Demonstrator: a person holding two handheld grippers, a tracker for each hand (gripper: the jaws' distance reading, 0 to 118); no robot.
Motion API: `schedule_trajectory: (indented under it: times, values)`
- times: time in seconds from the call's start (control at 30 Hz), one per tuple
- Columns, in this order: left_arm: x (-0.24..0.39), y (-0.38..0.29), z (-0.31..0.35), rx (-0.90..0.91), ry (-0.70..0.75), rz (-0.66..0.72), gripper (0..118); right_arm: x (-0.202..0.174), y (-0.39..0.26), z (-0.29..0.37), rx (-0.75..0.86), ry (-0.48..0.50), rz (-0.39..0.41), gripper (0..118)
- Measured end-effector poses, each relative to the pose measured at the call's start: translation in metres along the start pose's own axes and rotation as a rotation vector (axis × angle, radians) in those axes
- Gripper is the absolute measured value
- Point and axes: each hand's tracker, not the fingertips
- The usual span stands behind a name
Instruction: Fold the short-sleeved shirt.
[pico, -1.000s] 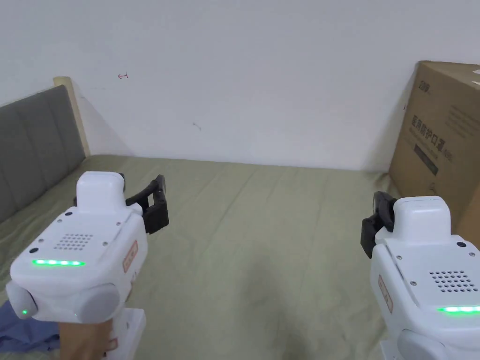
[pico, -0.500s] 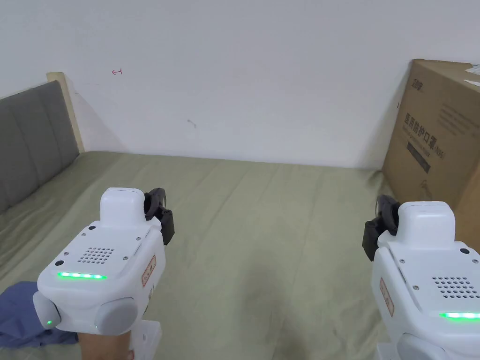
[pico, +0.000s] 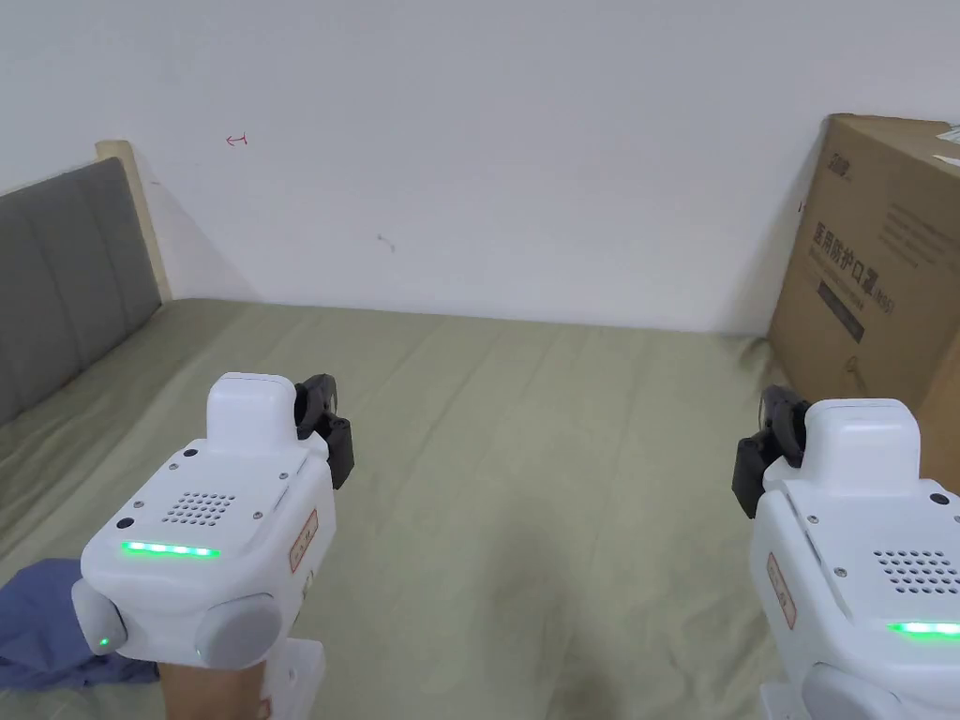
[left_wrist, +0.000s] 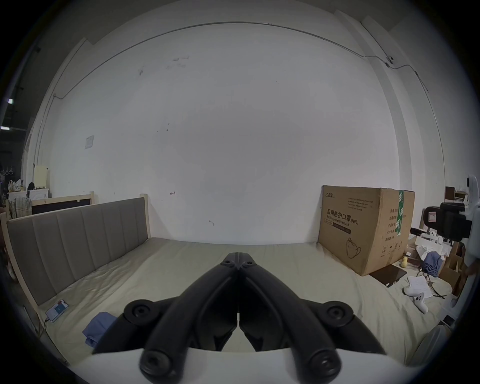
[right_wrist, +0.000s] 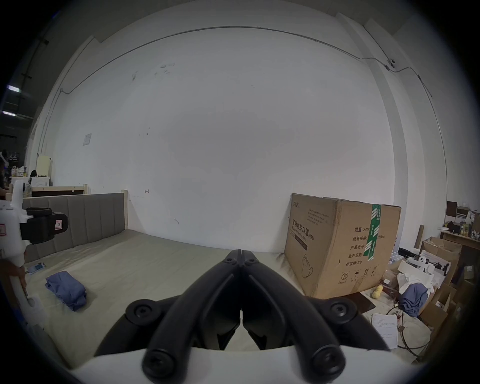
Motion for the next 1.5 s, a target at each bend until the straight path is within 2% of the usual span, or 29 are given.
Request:
schedule_trajectory:
  times: [1.33, 1.4, 1.43, 1.47, 1.5]
  values:
    - [-0.0035, -0.0012, -0.0025, -0.002, -0.002, 0.017, 0, 0.0002, -0.0013, -0.0029, -0.011, 0.001, 0.004, 0]
    - [-0.0032, -0.0016, -0.0026, 0.002, 0.003, 0.012, 12, -0.0002, -0.0017, -0.0034, -0.011, -0.004, 0.005, 0]
    - [-0.0031, -0.0014, -0.0028, 0.0, 0.002, 0.009, 28, -0.0003, -0.0017, -0.0037, -0.013, -0.004, 0.004, 2]
    - [-0.0026, -0.0011, -0.0033, -0.004, 0.005, 0.005, 59, -0.0004, -0.0016, -0.004, -0.017, -0.004, 0.003, 8]
    - [-0.0017, -0.001, -0.0043, -0.012, 0.012, -0.003, 82, -0.0006, -0.0014, -0.0042, -0.021, -0.002, 0.002, 23]
